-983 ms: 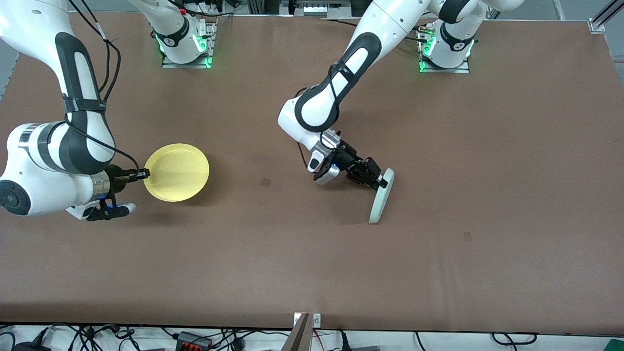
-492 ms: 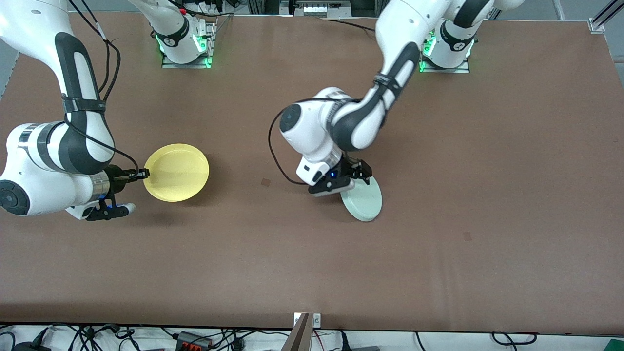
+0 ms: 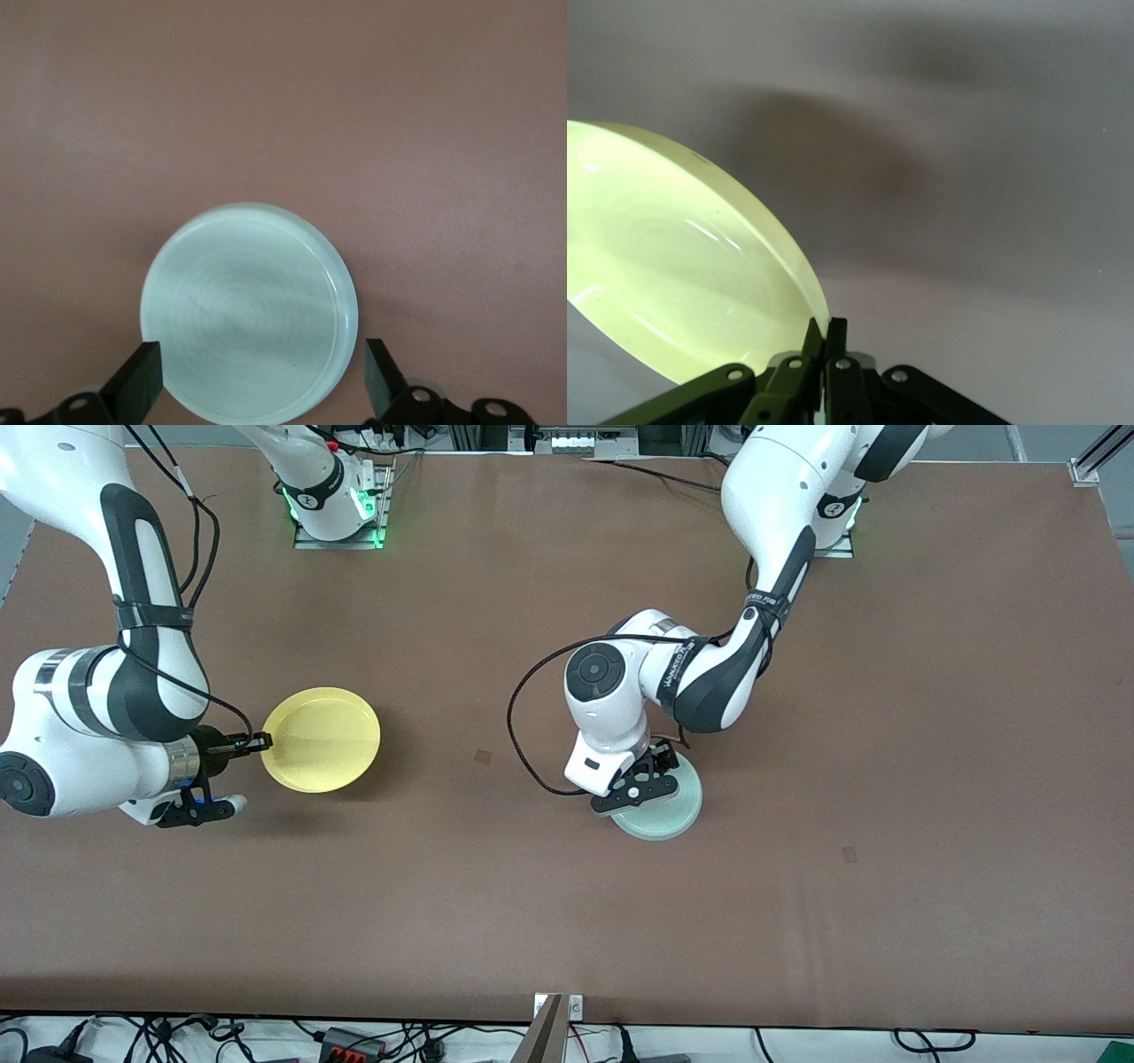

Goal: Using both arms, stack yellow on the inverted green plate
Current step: 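Set the inverted green plate down and open the left gripper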

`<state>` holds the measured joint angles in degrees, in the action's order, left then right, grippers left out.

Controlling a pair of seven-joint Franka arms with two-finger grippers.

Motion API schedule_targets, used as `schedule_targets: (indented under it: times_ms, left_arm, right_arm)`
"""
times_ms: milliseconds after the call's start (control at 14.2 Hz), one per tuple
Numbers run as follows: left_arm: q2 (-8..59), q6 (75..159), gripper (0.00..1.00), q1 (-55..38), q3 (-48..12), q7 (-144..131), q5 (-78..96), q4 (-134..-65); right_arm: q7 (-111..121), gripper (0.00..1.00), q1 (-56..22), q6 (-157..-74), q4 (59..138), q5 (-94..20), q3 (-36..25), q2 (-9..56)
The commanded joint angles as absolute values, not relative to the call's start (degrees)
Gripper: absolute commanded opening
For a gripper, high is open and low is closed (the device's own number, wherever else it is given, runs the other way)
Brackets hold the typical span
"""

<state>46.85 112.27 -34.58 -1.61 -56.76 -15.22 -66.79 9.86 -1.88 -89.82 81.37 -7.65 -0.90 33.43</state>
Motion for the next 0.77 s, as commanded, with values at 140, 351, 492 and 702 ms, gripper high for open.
schedule_targets:
  times_ms: [140, 351, 492, 702]
  left_arm:
    - [36.58, 104.97, 1.00, -24.54, -2.37, -38.80, -13.97, -71.28]
    - [33.06, 99.06, 1.00, -17.95, -2.81, -29.39, -13.89, -71.72]
    - [28.77, 97.40, 1.00, -14.52, -3.43, -24.19, -9.96, -74.07]
    - [18.84, 97.12, 1.00, -10.20, -3.60, -18.84, -0.99, -83.64]
  right_arm:
    - [7.66, 0.00, -9.30, -90.35, 80.33, -8.96, -0.53, 33.22]
    - [2.12, 0.00, -13.43, -94.46, 80.24, -14.75, -0.18, 33.75]
    - [-1.64, 0.00, -17.47, -98.51, 80.33, -15.20, -0.18, 34.71]
    - [-11.75, 0.00, -23.09, -106.50, 80.24, -20.37, -0.18, 37.35]
